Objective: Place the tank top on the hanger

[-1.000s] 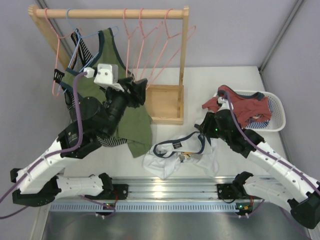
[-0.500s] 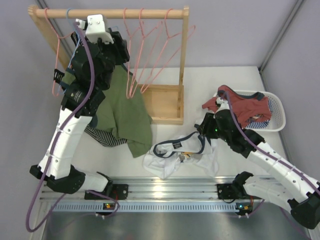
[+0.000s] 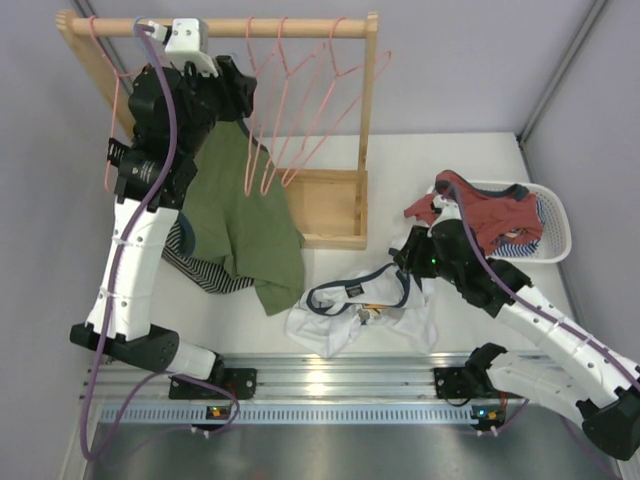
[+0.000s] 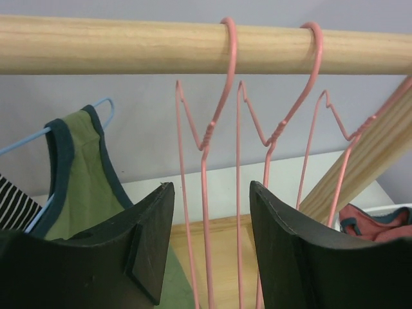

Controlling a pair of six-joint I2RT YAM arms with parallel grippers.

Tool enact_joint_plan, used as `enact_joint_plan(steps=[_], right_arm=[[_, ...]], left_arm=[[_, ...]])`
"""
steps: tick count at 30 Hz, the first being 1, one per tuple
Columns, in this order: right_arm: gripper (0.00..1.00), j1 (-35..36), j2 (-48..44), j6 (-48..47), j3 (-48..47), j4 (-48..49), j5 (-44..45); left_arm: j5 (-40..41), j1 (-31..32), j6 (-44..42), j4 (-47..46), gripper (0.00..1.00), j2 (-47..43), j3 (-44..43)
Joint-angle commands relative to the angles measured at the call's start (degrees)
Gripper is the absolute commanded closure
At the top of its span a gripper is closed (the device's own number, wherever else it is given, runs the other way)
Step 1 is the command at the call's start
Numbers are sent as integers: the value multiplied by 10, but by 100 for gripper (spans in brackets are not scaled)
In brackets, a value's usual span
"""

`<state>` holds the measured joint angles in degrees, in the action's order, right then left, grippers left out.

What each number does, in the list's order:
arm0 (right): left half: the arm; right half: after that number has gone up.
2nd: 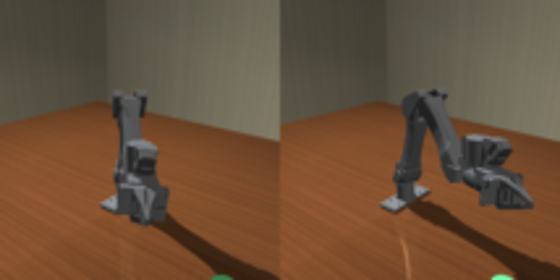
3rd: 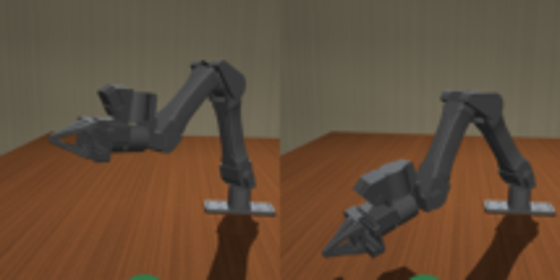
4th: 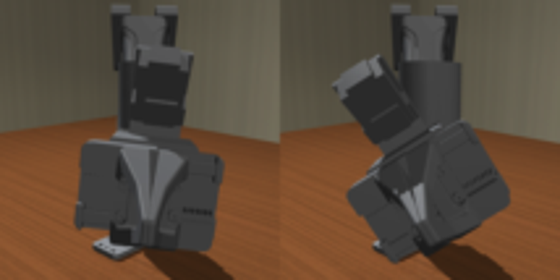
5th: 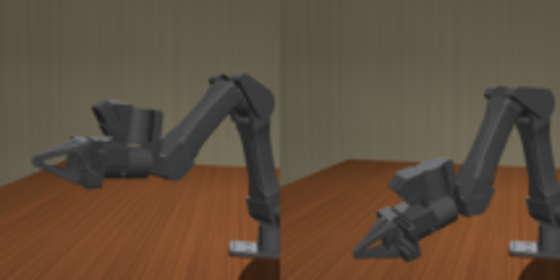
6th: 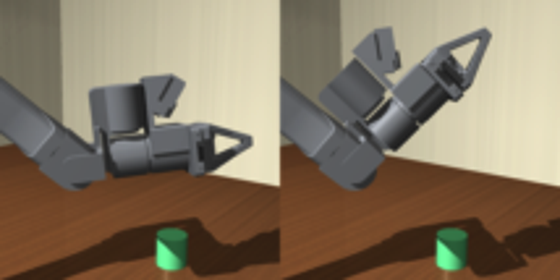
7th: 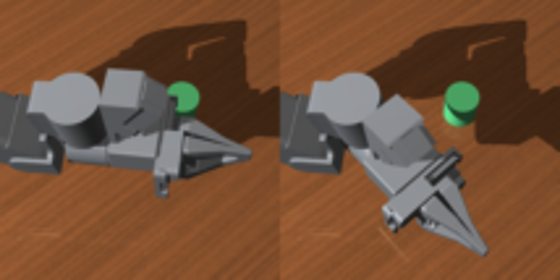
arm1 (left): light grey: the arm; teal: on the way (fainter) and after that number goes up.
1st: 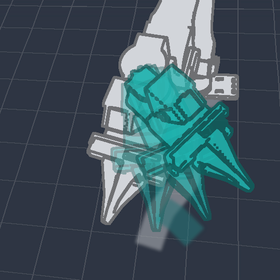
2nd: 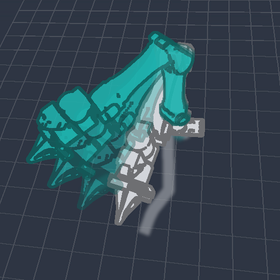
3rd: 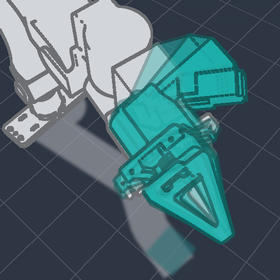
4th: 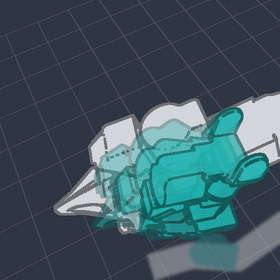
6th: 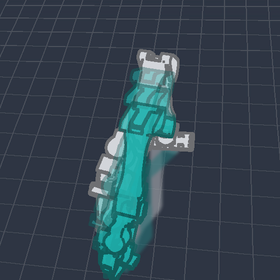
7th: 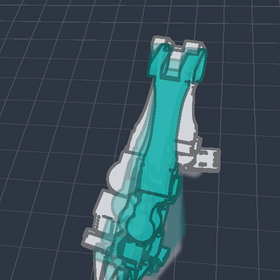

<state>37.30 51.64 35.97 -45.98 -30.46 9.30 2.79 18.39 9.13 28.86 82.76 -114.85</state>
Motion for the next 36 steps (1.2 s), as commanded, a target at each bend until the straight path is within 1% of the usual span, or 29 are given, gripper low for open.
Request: enact_joint_plan(steps=[1, 5, 7, 14, 23, 32, 36], right_arm=[[57, -6, -14, -9, -7, 8, -4], [57, -6, -18, -10, -5, 7, -2], [57, -6, -22, -9, -6, 6, -3], [57, -6, -25, -9, -4, 3, -3], [58, -6, -26, -8, -1, 4, -6], [60, -6, -22, -9, -3, 7, -8], [61, -6, -22, -9, -4, 5, -9]], left_arm=[[-58, -6, 6, -7, 45, 8, -2], [-35, -6, 0, -9, 46, 15, 10], [-34, -6, -6, -25, 46, 16, 29], [-51, -6, -6, -34, 48, 36, 41], [-33, -6, -10, -43, 51, 35, 74], [-1, -6, -24, -42, 59, 34, 89], [8, -6, -31, -40, 66, 34, 85]])
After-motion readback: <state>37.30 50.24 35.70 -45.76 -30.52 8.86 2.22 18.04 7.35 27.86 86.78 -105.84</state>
